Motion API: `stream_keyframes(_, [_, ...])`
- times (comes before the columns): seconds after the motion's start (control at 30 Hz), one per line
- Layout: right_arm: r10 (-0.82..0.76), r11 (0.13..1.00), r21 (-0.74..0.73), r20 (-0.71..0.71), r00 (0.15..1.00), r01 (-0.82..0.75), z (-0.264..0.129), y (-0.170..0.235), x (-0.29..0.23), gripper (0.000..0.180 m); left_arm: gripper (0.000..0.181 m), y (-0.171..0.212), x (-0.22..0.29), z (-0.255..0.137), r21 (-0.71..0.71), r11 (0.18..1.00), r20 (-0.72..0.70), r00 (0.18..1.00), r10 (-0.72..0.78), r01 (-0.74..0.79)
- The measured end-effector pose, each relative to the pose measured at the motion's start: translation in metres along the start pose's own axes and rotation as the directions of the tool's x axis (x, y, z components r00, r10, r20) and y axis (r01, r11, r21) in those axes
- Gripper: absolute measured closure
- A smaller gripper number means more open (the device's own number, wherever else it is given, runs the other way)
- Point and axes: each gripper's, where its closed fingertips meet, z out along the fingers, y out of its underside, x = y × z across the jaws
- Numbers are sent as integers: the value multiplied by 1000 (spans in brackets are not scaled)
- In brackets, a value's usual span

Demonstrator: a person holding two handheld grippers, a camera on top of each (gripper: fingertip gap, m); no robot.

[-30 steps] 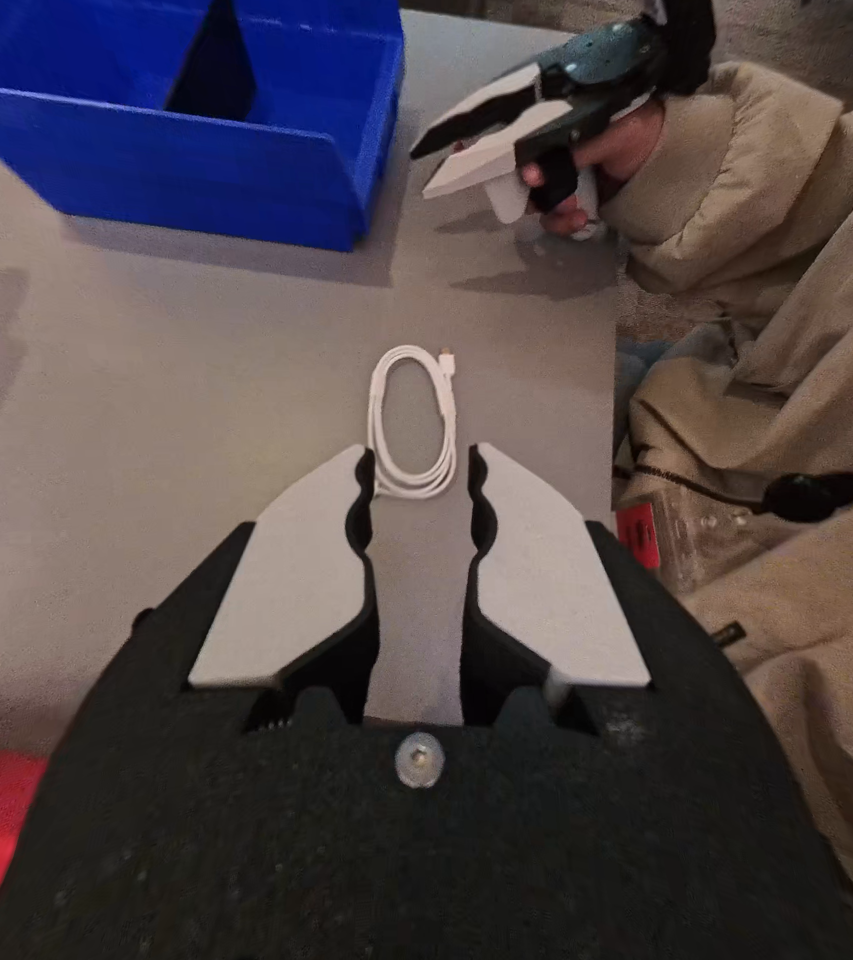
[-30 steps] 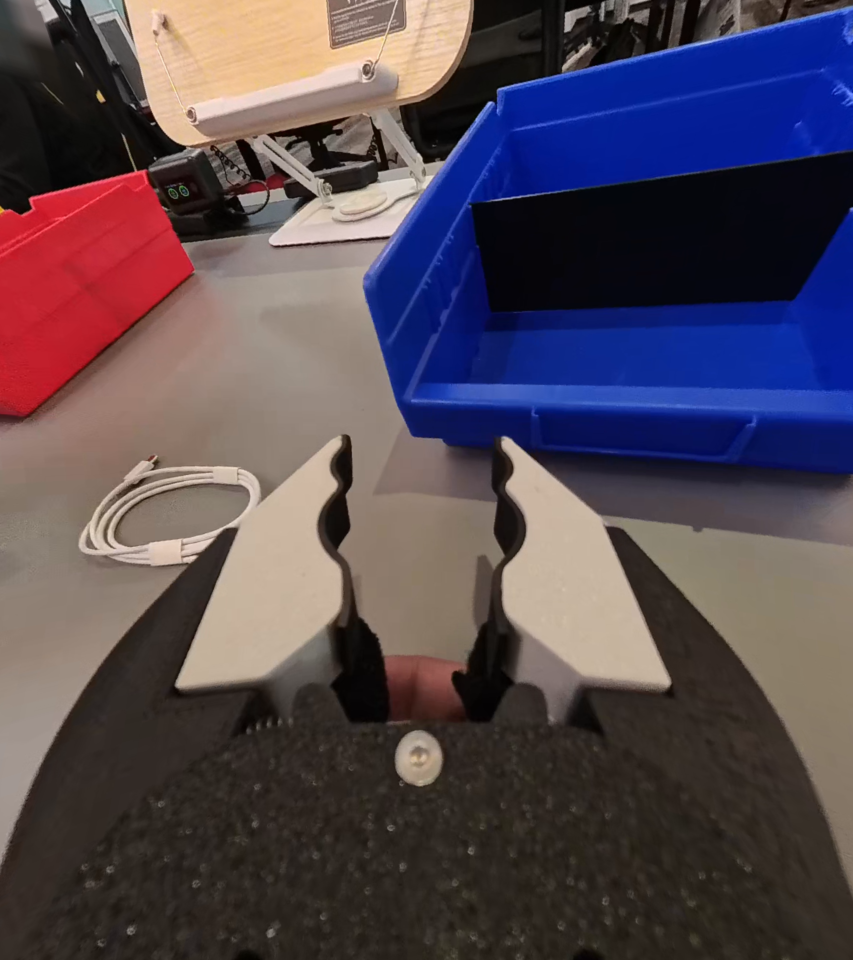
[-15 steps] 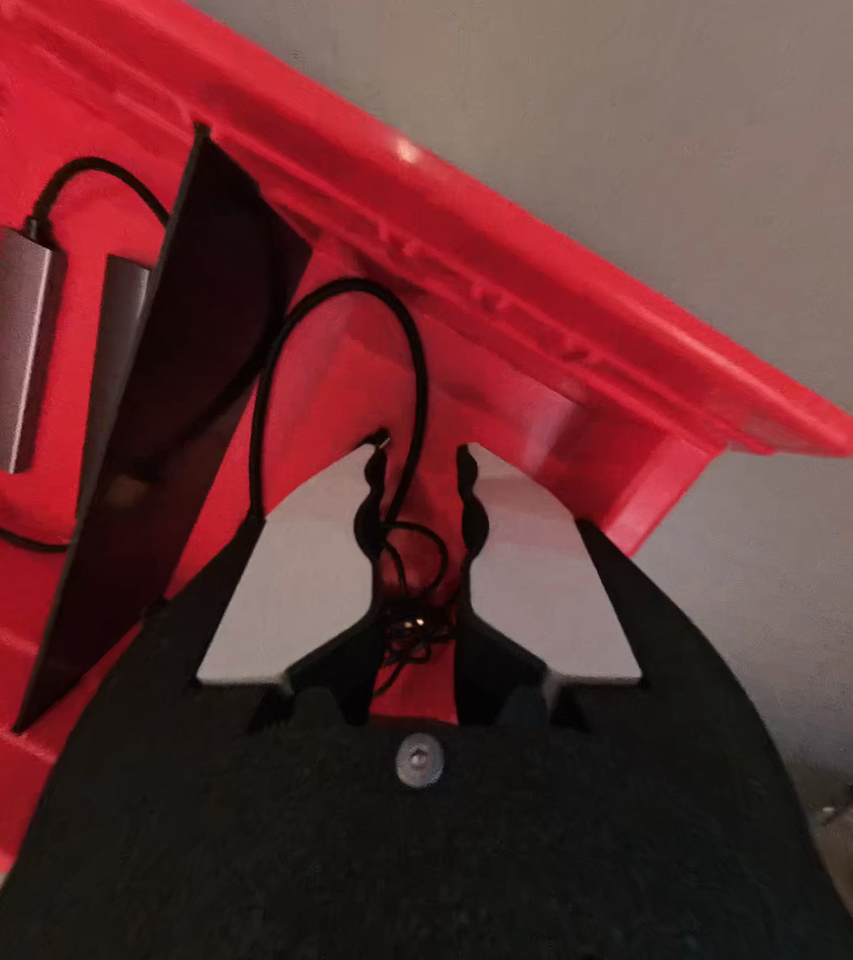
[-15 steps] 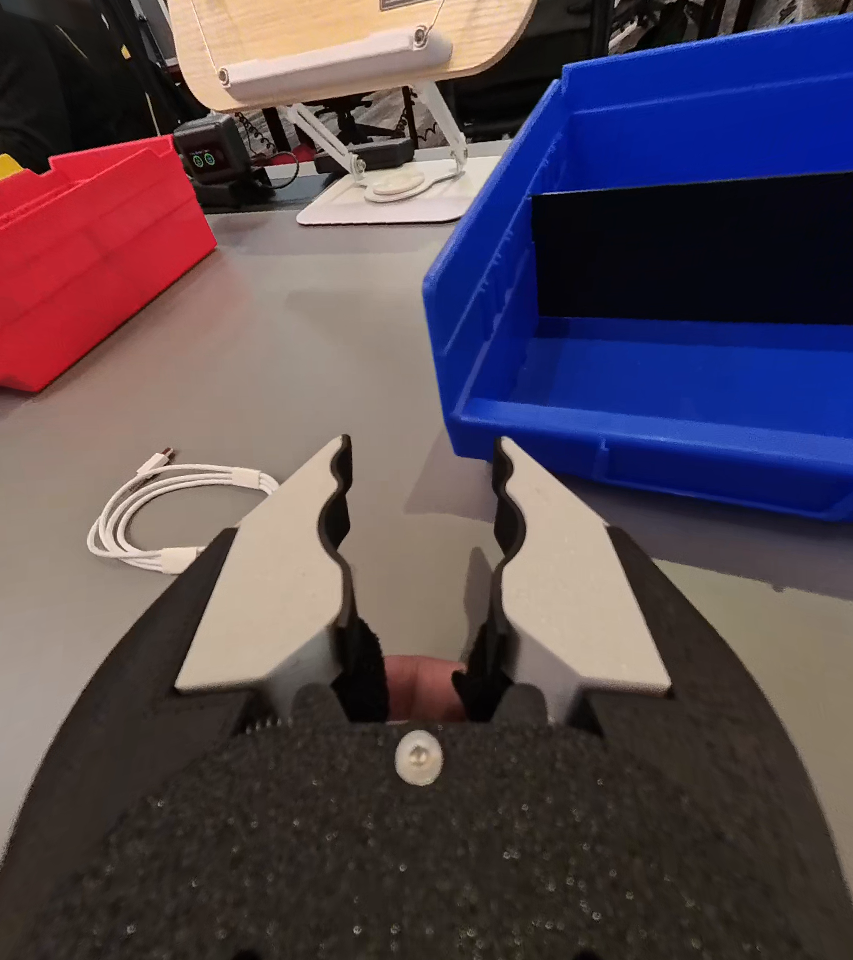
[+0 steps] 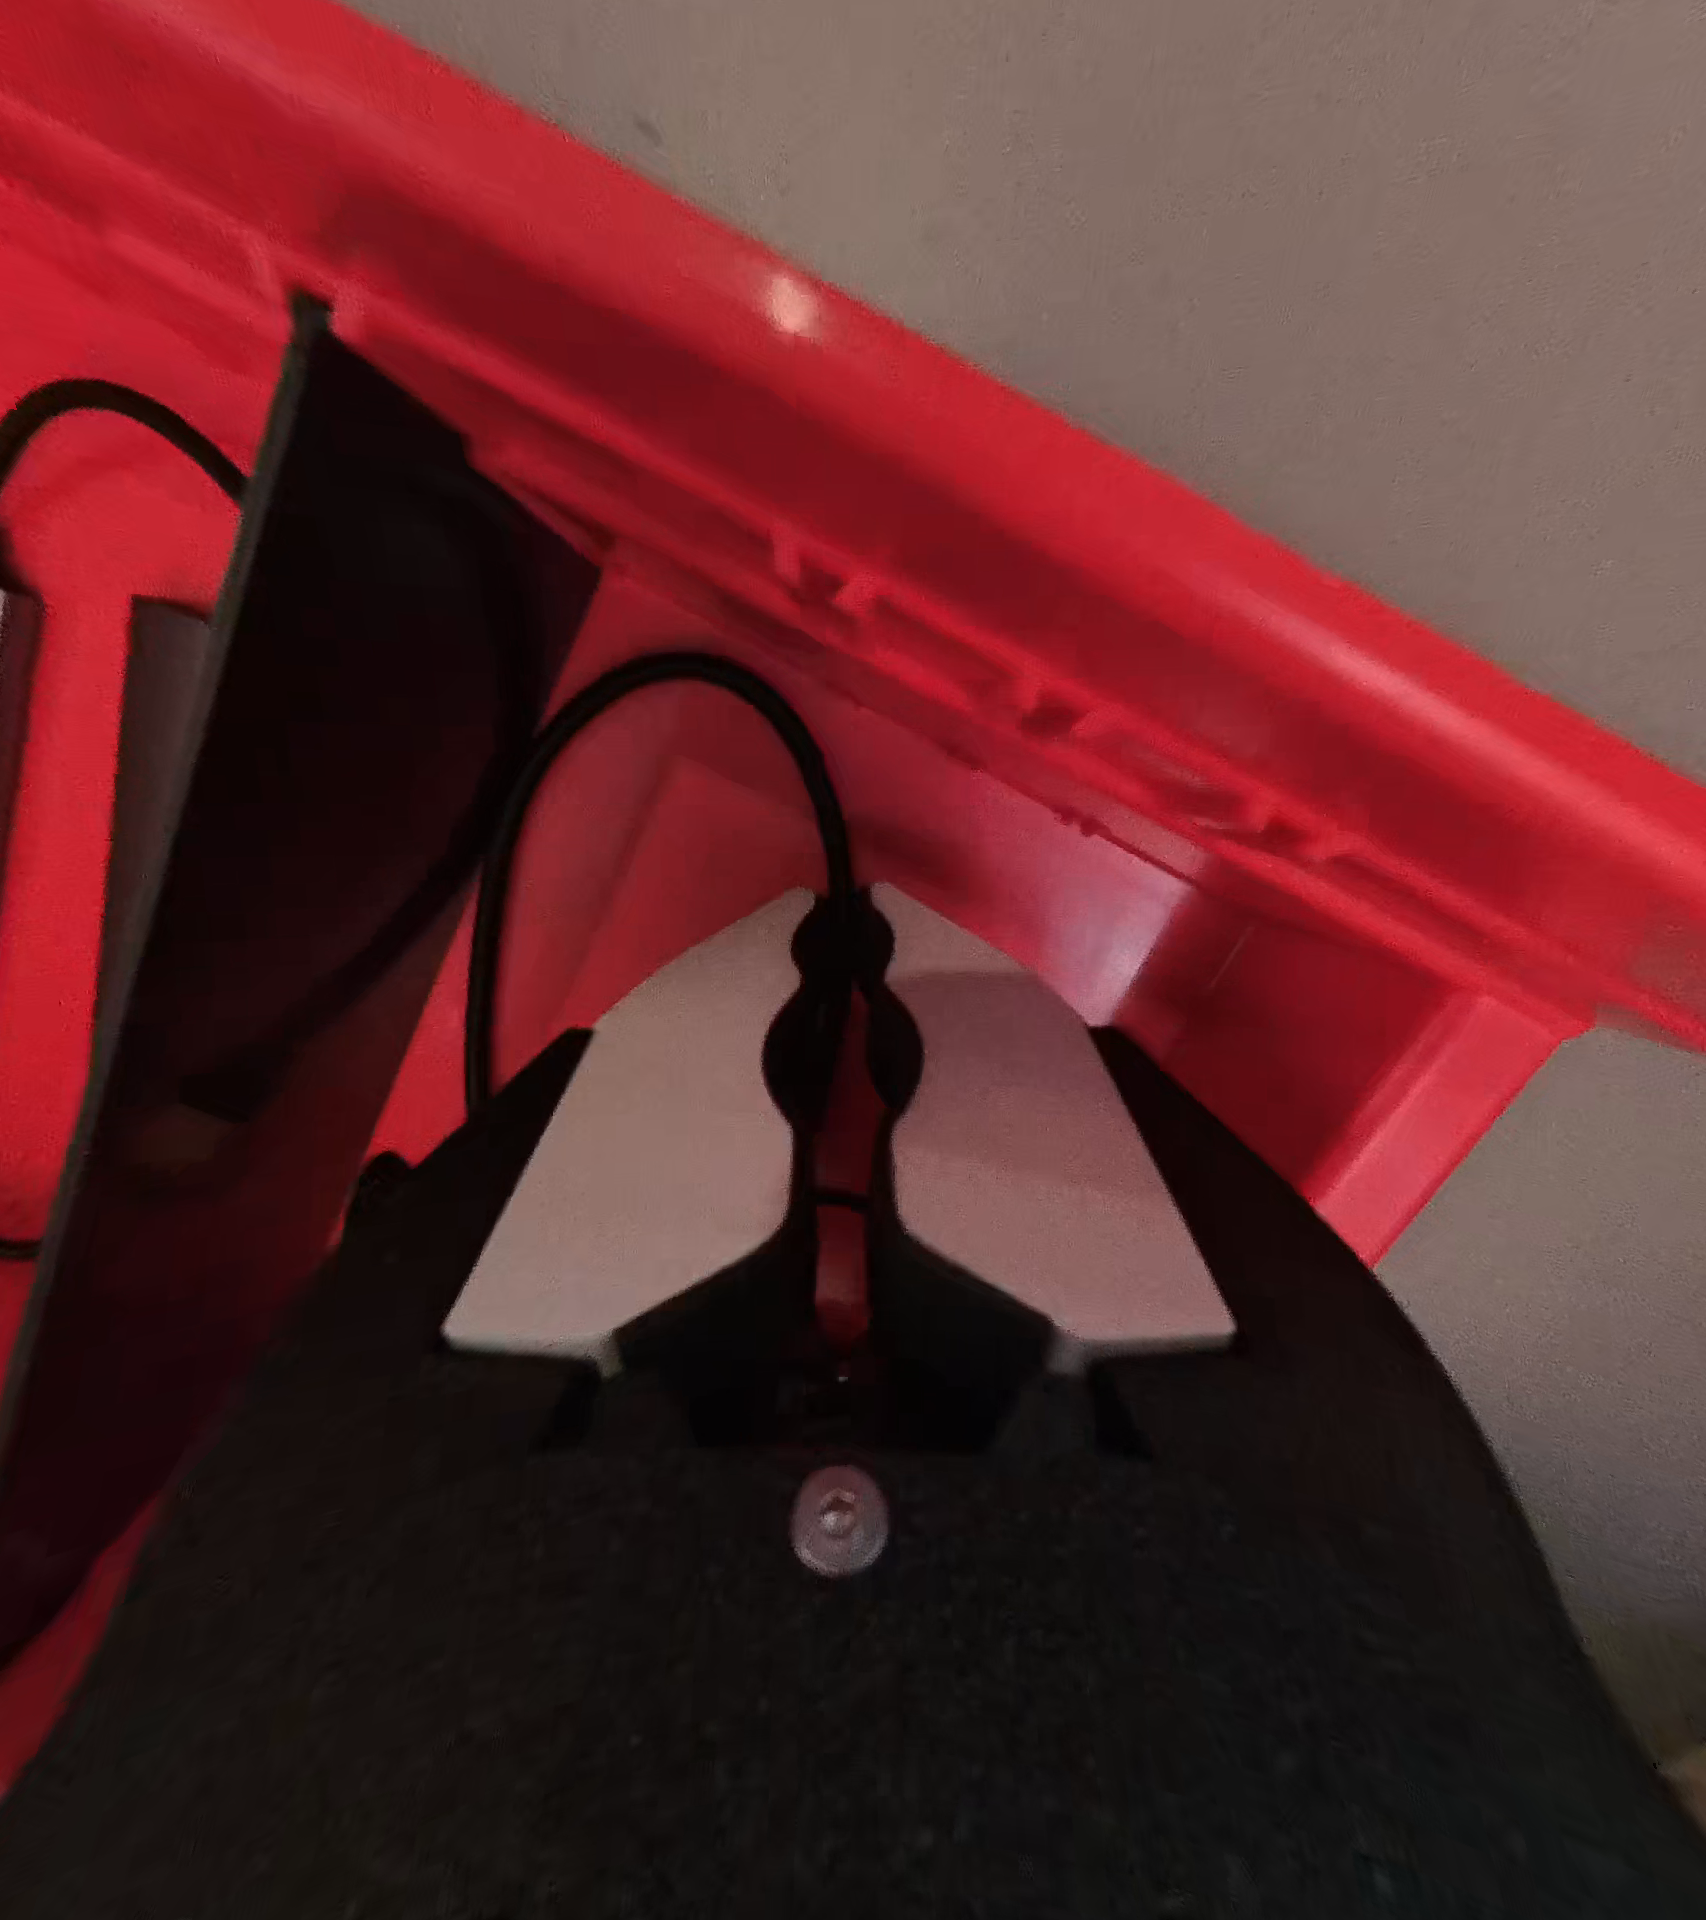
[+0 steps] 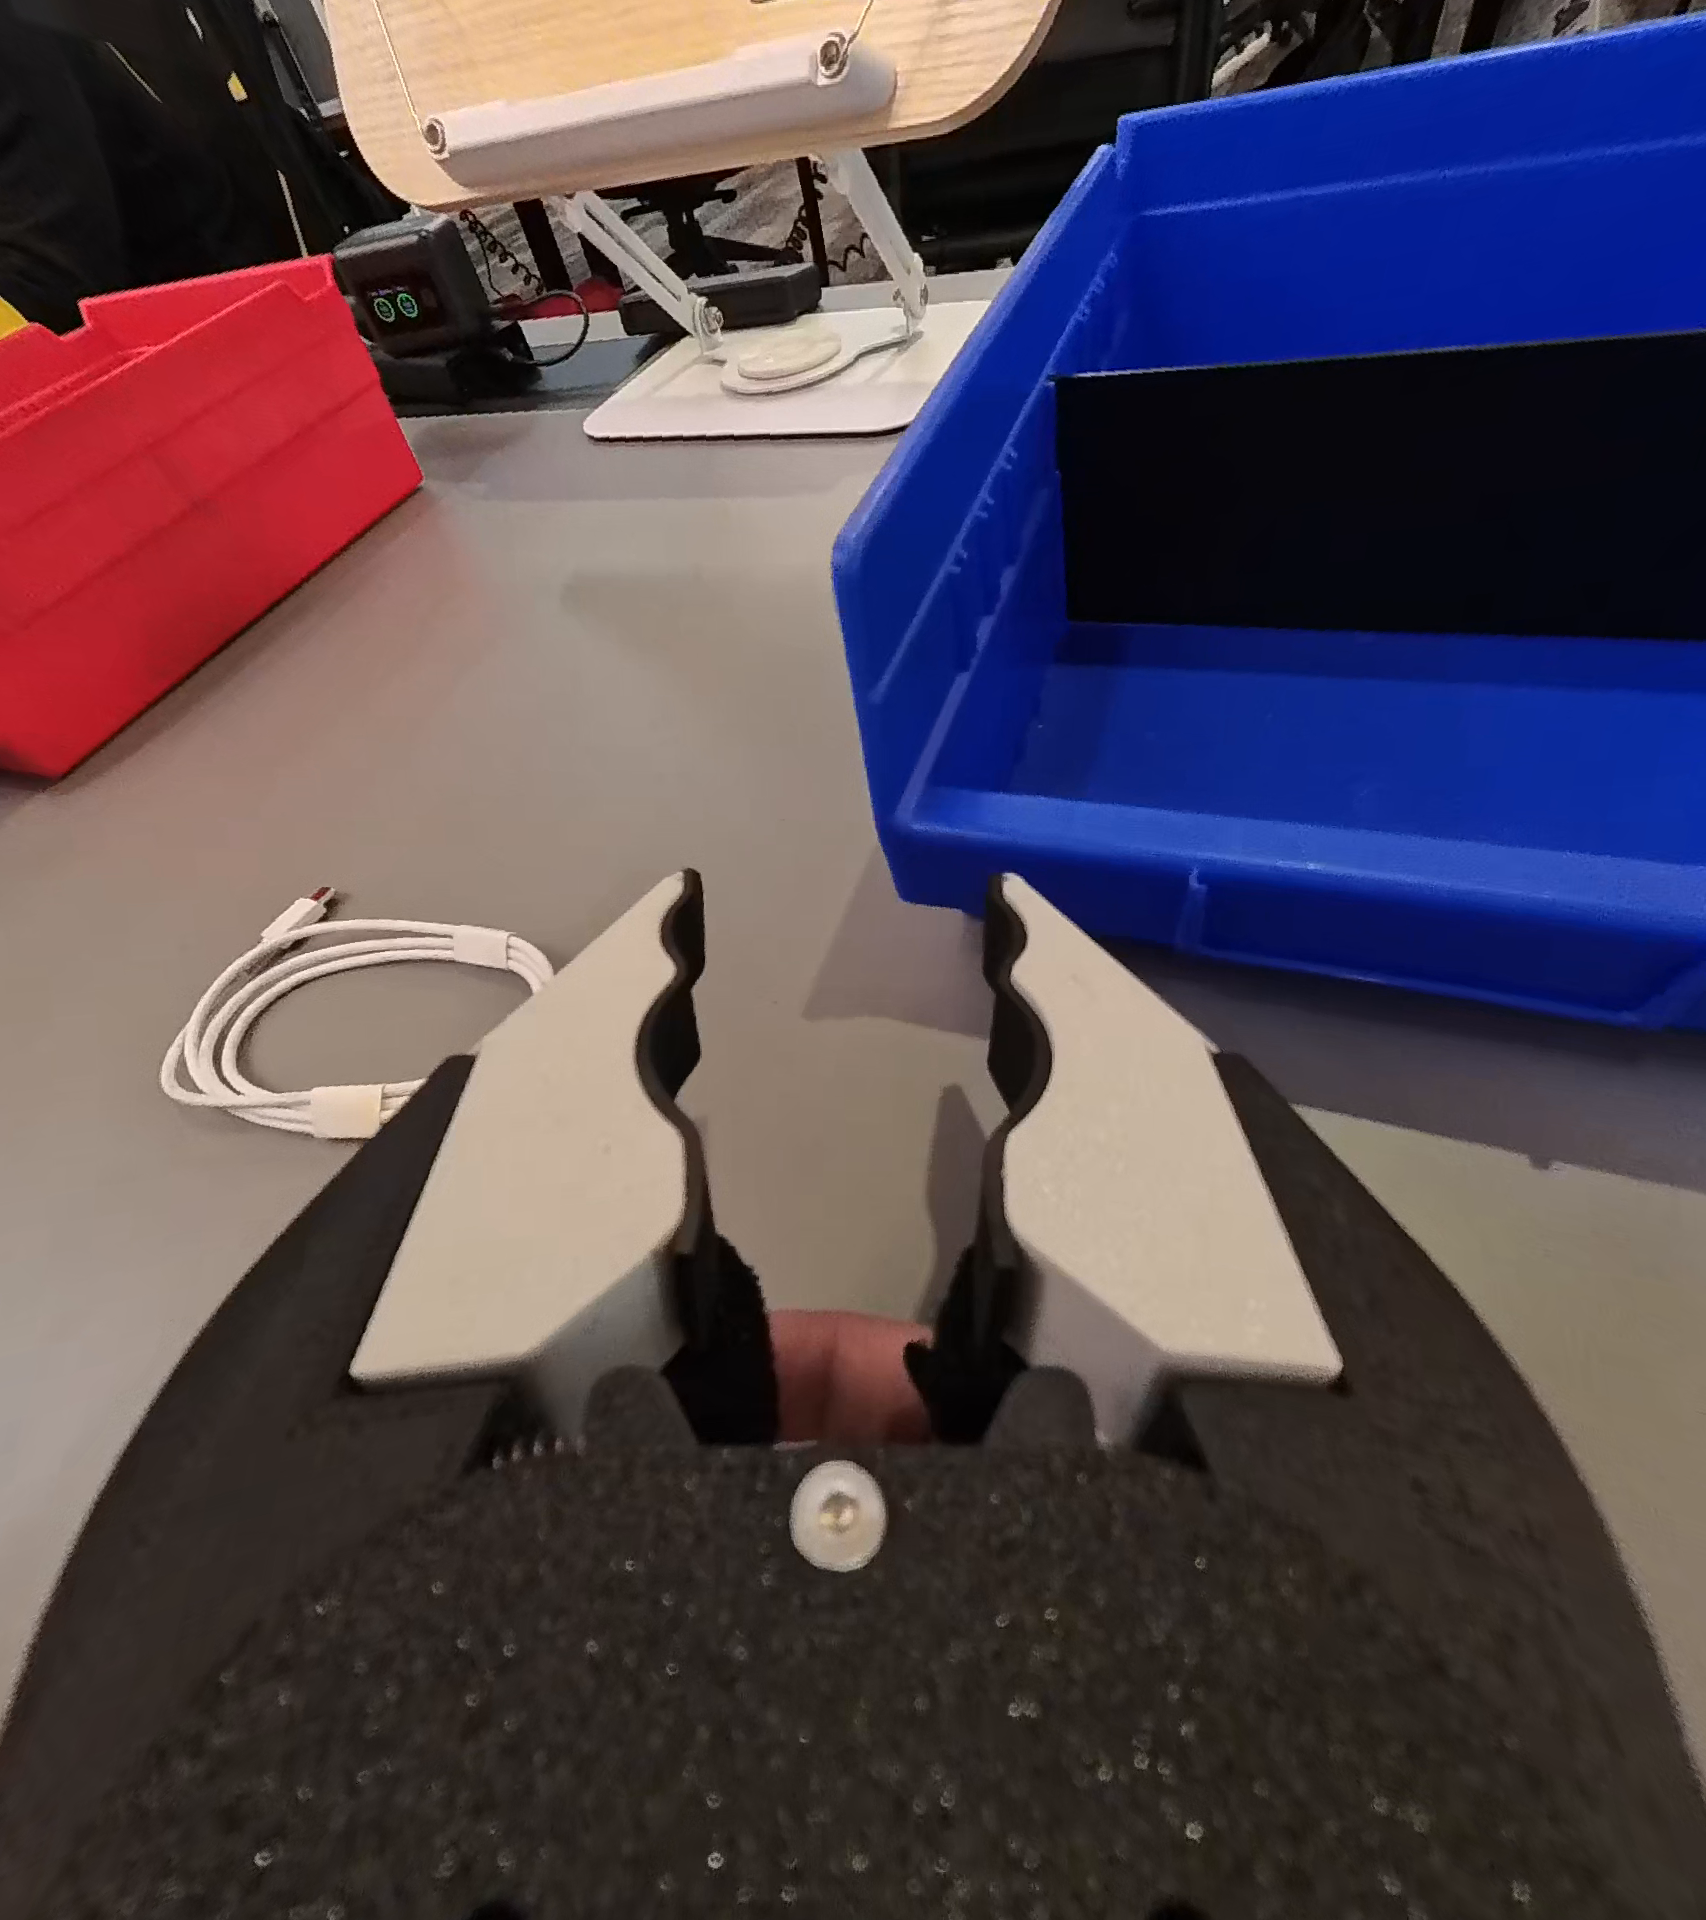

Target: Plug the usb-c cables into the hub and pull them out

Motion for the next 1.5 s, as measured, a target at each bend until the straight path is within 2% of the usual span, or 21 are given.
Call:
stream_keyframes(0.03, [0,1000,0,-2,1000,0,-1,0,0,126,177,-2,-1,-6,25,1000,23,1000,5,-6])
stream_keyframes(0.13, [0,1000,3,-5,1000,0,-2,0,1,126,178,-18,-2,-44,177,984,75,997,-15,2])
stream_keyframes(0.33, [-2,1000,1,-1,1000,2,-3,0,0,126,178,-50,4,-157,437,896,243,970,-27,-84])
stream_keyframes(0.43, [-9,1000,-1,3,1000,9,-2,1,-2,126,178,-76,37,-198,507,840,270,961,59,-194])
stream_keyframes(0.5, [-12,1000,-2,4,1000,12,-2,1,-3,126,178,-95,67,-207,516,812,273,951,146,-273])
stream_keyframes(0.63, [-13,1000,-2,3,1000,13,-2,1,-3,126,179,-133,143,-190,514,729,263,893,366,-451])
stream_keyframes(0.73, [-13,1000,-3,4,1000,13,-3,1,-2,126,179,-142,188,-140,422,704,228,819,527,-571])
stream_keyframes(0.8, [-11,1000,-4,4,1000,11,-4,2,-2,126,178,-137,205,-101,358,713,168,793,586,-603])
stream_keyframes(0.93, [-7,1000,-1,2,1000,7,-7,2,0,126,178,-119,241,-48,355,697,1,745,667,-623])
stream_keyframes(1.1, [0,1000,-2,-1,1000,0,-10,4,2,126,178,-83,277,-17,301,650,-117,649,752,-698])
stream_keyframes(1.17, [0,1000,-5,0,1000,0,-11,4,2,126,178,-73,280,-10,273,629,-104,628,771,-728])
stream_keyframes(1.23, [-1,1000,-7,1,1000,1,-11,5,1,126,174,-67,271,-4,212,626,-48,632,774,-751])
stream_keyframes(1.33, [-5,1000,-10,2,1000,5,-11,5,1,126,164,-66,247,-7,155,674,45,686,726,-723])
stream_keyframes(1.4, [-7,1000,-11,3,1000,7,-10,6,0,126,159,-75,222,-25,211,751,96,778,621,-626])
stream_keyframes(1.5, [-11,1000,-14,3,1000,11,-10,6,-1,126,158,-91,169,-65,340,850,179,915,362,-403])
